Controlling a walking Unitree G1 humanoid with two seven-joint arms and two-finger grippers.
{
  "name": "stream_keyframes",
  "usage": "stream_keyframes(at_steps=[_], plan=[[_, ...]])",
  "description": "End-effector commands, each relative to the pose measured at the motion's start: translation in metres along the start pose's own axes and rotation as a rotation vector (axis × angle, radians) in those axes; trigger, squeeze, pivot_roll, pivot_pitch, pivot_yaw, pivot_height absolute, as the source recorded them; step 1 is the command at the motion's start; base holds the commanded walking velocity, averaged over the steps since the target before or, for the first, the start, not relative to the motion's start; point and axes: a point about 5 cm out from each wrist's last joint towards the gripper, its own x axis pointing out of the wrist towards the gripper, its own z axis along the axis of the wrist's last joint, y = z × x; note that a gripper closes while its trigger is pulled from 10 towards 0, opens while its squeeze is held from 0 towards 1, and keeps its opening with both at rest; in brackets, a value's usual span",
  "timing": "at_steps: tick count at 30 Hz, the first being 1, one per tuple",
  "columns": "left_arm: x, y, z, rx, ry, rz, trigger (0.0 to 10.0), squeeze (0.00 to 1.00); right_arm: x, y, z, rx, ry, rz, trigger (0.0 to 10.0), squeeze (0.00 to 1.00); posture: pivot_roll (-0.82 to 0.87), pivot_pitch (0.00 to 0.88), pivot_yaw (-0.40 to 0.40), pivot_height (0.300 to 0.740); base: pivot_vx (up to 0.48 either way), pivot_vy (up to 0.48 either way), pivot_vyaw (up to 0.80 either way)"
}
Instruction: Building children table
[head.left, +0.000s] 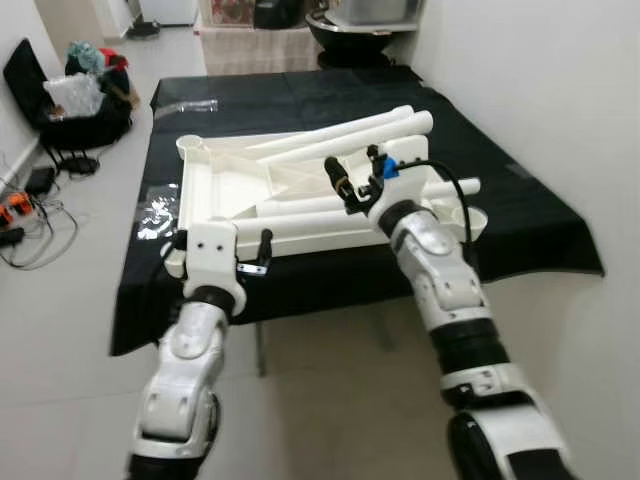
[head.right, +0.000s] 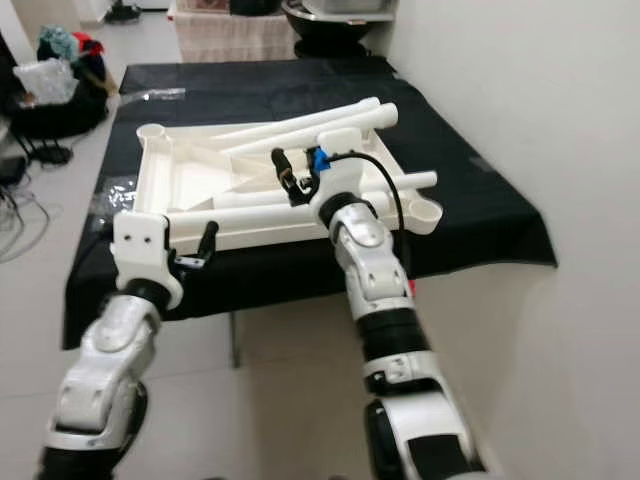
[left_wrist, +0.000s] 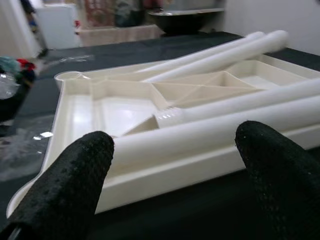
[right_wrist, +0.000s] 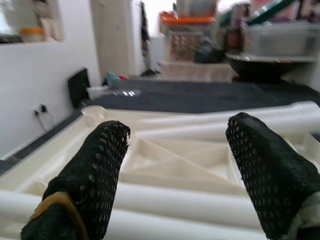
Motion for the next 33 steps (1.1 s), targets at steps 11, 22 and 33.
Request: stream_keyframes(at_steps=[11,22,33], plan=[[0.005,0.008,0.009,0.034,-0.035,0.028,10.0,0.00,0.001,0.005,0.013,-0.005,-0.035,0.002,10.0,0.00,-0.01,0.000,-0.048,0.740,0.046,0.000,0.00],[0.004,0.004,0.009,0.020,-0.039,-0.001,10.0,0.00,0.001,0.006,0.016,-0.022,-0.037,0.022,10.0,0.00,-0.01,0.000,-0.047,0.740,0.285,0.000,0.00],[0.005,0.005,0.008,0.014,-0.029,0.002,10.0,0.00,0.005,0.004,0.024,-0.041,-0.056,0.028,10.0,0.00,-0.01,0.000,-0.045,0.740,0.242,0.000,0.00]])
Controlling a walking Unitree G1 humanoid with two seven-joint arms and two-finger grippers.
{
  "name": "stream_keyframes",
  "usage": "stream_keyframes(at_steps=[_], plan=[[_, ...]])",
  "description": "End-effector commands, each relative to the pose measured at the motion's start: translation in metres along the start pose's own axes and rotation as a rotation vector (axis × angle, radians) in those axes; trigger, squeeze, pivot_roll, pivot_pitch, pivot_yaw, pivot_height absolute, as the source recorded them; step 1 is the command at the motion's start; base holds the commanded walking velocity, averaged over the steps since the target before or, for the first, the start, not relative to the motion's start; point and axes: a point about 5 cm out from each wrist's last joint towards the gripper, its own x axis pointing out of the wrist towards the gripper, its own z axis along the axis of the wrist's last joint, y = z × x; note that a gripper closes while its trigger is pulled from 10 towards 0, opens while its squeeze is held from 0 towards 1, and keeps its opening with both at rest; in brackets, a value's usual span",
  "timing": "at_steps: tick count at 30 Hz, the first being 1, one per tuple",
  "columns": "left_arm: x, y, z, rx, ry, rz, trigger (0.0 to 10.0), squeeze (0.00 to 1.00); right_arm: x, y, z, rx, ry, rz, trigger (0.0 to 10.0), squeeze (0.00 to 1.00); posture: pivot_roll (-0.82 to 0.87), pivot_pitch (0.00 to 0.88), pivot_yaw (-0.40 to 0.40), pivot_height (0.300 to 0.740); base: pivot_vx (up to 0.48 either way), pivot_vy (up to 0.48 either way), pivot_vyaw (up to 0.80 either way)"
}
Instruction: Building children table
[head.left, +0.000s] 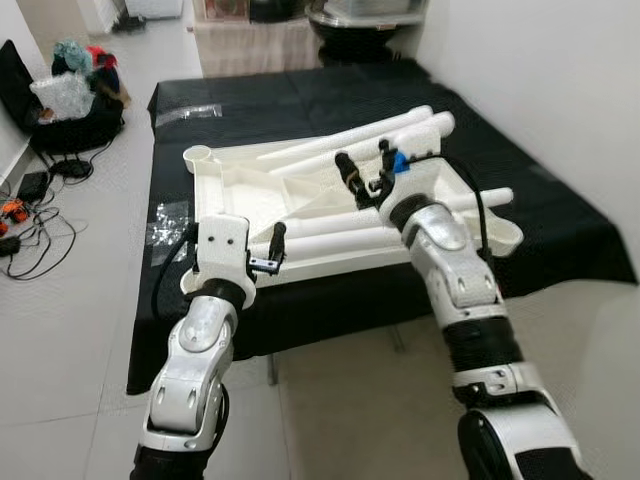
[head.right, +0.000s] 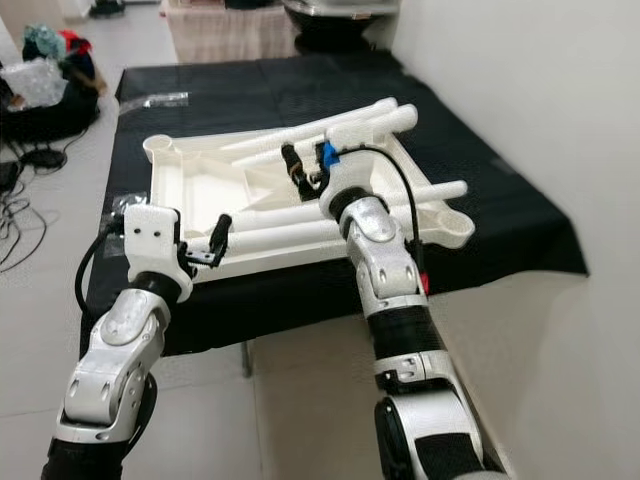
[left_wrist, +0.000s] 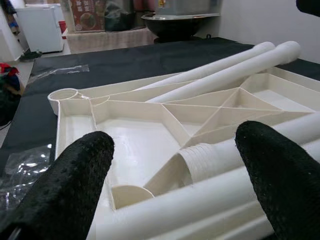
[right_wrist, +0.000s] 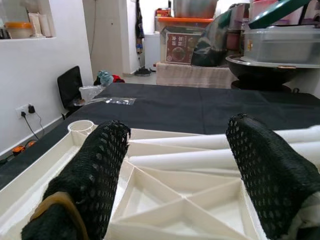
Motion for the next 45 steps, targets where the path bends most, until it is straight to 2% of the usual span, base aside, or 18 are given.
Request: stream_keyframes(at_steps=[1,13,16,26,31,34,35,38,39,42,45], plan=[[0.000,0.001,-0.002,-0.008,0.012,0.006,10.0,0.00,0.002,0.002,0.004,-0.005,-0.010,0.012,10.0,0.00,-0.01,0.000,-0.045,0.740,0.000,0.000,0.00],[0.001,0.002,-0.004,-0.005,0.027,0.020,10.0,0.00,0.007,-0.007,0.023,-0.023,-0.075,0.051,10.0,0.00,-0.01,0.000,-0.044,0.740,0.000,0.000,0.00],[0.001,0.002,-0.004,-0.013,0.024,0.020,10.0,0.00,0.006,0.003,0.017,-0.089,-0.031,0.151,10.0,0.00,-0.01,0.000,-0.043,0.740,0.000,0.000,0.00],[-0.002,-0.002,-0.003,-0.020,0.027,0.004,10.0,0.00,0.012,0.012,0.005,-0.191,0.080,0.268,10.0,0.00,-0.01,0.000,-0.052,0.740,0.000,0.000,0.00],[-0.008,-0.004,-0.004,-0.037,0.039,0.000,10.0,0.00,0.016,0.012,-0.002,-0.202,0.151,0.306,10.0,0.00,-0.01,0.000,-0.066,0.740,0.000,0.000,0.67],[-0.017,-0.011,-0.006,-0.075,0.054,-0.060,10.0,0.00,0.016,0.020,-0.002,-0.215,0.202,0.464,10.0,0.00,-0.01,0.013,-0.070,0.740,0.000,0.000,0.27],[-0.017,-0.011,-0.006,-0.075,0.054,-0.060,10.0,0.00,0.016,0.020,-0.002,-0.215,0.202,0.464,10.0,0.00,-0.01,0.013,-0.070,0.740,0.000,0.000,0.00],[-0.031,-0.015,-0.014,-0.065,0.114,-0.105,10.0,0.00,0.020,0.021,-0.002,-0.294,0.286,0.570,10.0,0.00,-0.01,0.037,-0.076,0.740,0.000,0.000,0.00],[-0.031,-0.015,-0.014,-0.065,0.114,-0.105,10.0,0.00,0.020,0.021,-0.002,-0.294,0.286,0.570,10.0,0.00,-0.01,0.037,-0.076,0.740,0.000,0.000,0.00],[-0.045,-0.018,-0.020,-0.067,0.157,-0.120,10.0,0.00,0.026,0.022,-0.001,-0.357,0.385,0.651,10.0,0.00,0.00,0.061,-0.093,0.740,0.000,0.000,0.00],[-0.047,-0.018,-0.021,-0.071,0.163,-0.120,10.0,0.00,0.027,0.023,-0.001,-0.367,0.408,0.674,10.0,0.00,0.00,0.061,-0.093,0.740,0.000,0.000,0.00]])
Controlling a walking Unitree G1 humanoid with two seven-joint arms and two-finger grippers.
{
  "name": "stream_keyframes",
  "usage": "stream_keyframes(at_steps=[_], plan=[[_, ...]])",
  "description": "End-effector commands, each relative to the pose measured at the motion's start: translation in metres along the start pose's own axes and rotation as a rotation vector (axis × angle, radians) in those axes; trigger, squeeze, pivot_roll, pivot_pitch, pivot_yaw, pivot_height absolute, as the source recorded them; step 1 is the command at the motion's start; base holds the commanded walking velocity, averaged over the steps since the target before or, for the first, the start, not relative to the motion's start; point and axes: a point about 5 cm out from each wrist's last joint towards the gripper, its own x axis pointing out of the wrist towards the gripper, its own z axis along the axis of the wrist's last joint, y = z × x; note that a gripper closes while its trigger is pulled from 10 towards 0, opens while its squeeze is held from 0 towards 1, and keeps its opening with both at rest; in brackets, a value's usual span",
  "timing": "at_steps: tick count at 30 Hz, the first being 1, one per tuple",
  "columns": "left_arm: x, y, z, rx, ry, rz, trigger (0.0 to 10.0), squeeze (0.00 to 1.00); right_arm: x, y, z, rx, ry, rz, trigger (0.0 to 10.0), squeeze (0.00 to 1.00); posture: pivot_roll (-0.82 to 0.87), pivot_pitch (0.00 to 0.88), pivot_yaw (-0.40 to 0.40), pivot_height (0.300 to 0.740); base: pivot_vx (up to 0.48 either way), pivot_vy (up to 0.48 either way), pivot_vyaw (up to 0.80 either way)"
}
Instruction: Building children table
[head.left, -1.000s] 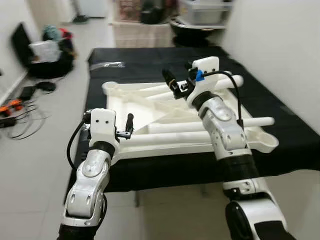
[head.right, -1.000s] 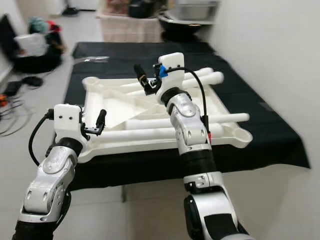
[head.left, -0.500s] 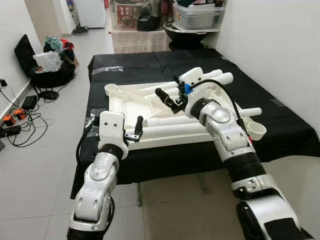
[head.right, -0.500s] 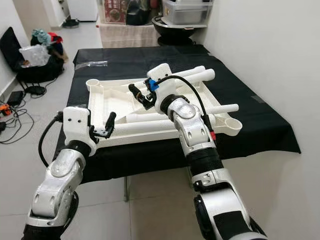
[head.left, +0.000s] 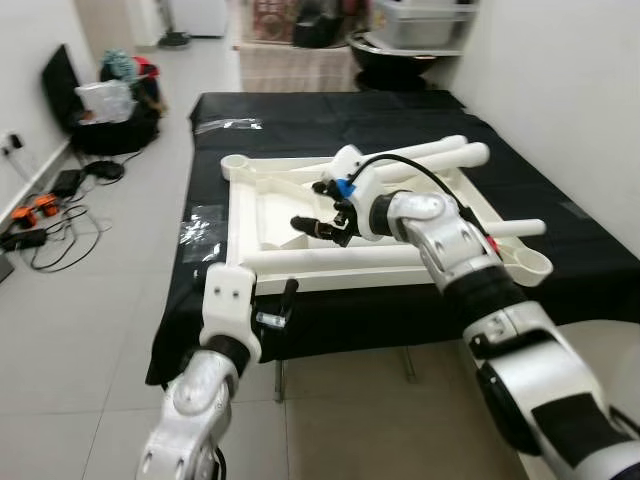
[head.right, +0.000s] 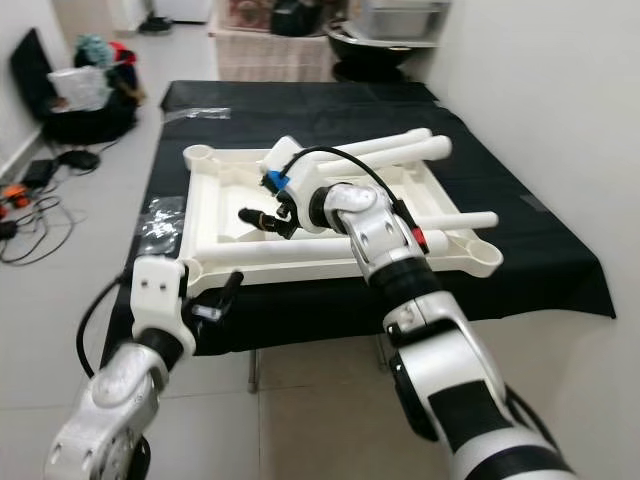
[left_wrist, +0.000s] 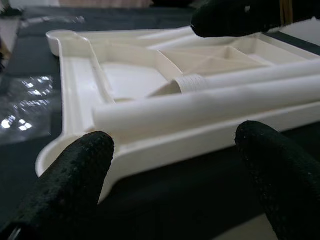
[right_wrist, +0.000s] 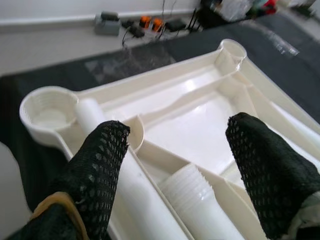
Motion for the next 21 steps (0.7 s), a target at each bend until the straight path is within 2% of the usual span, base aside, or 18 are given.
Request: stream_keyframes(at_steps=[1,5,8,21], plan=[[-0.003,-0.001,-0.001,-0.002,0.011,-0.005,10.0,0.00,0.004,0.002,0.001,-0.014,0.049,0.054,10.0,0.00,0.00,0.072,-0.098,0.740,0.000,0.000,0.00],[-0.006,-0.007,-0.001,-0.024,0.020,-0.033,10.0,0.00,0.012,0.003,0.001,-0.102,0.160,0.102,10.0,0.00,-0.01,0.096,-0.105,0.740,0.000,0.000,0.00],[-0.009,-0.011,0.000,-0.036,0.026,-0.047,10.0,0.00,0.016,0.004,0.002,-0.123,0.196,0.118,10.0,0.00,-0.01,0.104,-0.106,0.740,0.000,0.000,0.00],[-0.016,-0.017,0.000,-0.056,0.046,-0.055,10.0,0.00,0.033,0.012,0.013,-0.231,0.260,0.140,10.0,0.00,-0.03,0.141,-0.130,0.740,0.000,0.000,0.00]])
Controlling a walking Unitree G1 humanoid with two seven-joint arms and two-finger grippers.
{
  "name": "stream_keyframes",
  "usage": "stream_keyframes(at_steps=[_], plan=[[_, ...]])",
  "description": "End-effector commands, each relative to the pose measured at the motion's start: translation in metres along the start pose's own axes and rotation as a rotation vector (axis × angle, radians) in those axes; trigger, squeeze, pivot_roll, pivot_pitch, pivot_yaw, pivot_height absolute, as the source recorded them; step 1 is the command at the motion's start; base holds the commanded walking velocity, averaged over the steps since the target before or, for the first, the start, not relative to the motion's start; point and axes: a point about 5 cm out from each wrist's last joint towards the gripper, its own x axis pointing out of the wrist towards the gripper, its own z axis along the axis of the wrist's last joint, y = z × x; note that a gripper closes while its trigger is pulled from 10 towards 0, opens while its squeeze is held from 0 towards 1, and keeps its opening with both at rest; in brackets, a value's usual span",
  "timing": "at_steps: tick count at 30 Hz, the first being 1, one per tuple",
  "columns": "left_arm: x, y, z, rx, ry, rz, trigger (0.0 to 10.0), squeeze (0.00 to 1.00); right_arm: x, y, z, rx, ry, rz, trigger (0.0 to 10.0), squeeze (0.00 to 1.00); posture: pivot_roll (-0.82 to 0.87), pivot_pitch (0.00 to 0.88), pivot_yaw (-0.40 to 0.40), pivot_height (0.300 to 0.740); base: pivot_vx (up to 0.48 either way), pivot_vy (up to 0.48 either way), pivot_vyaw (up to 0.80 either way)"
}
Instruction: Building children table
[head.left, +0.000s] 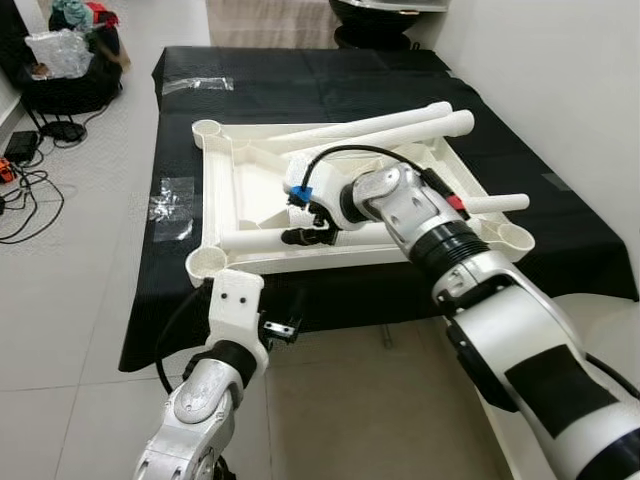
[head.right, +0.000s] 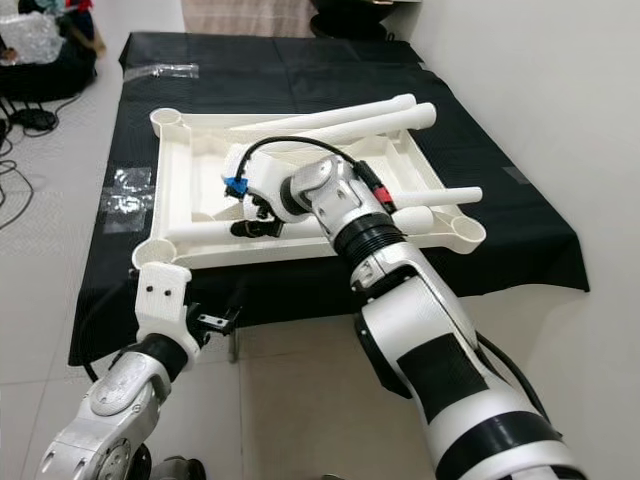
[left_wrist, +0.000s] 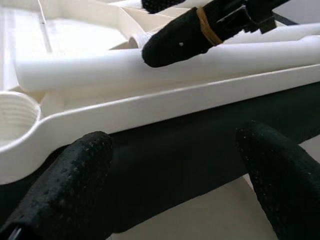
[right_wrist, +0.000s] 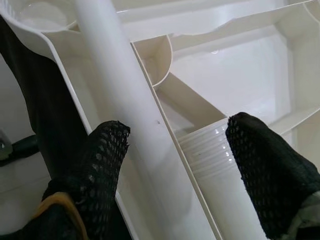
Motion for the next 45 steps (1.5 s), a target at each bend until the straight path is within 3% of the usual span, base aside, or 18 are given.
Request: stream_keyframes(at_steps=[1,6,17,34,45], plan=[[-0.002,-0.004,0.002,-0.017,-0.001,-0.005,10.0,0.00,-0.001,-0.002,0.000,-0.025,0.018,-0.002,10.0,0.00,-0.03,0.141,-0.130,0.740,0.000,0.000,0.00],[-0.002,-0.006,0.001,-0.020,0.005,-0.001,10.0,0.00,0.003,0.003,0.004,-0.140,0.056,0.023,10.0,0.00,-0.03,0.142,-0.139,0.740,0.000,0.000,0.00],[0.000,-0.007,0.003,-0.029,-0.008,0.004,10.0,0.00,0.008,0.001,0.015,-0.218,0.068,-0.061,10.0,0.00,-0.04,0.138,-0.143,0.740,0.000,0.000,0.00],[0.001,-0.006,0.005,-0.031,-0.020,0.014,10.0,0.00,0.017,0.011,0.022,-0.288,0.062,-0.008,10.0,0.00,-0.06,0.143,-0.154,0.740,0.000,0.000,0.00],[-0.001,-0.011,0.013,-0.053,-0.048,0.013,10.0,0.00,0.022,0.012,0.020,-0.277,0.073,-0.071,10.0,0.00,-0.07,0.173,-0.173,0.740,0.000,0.000,0.00]])
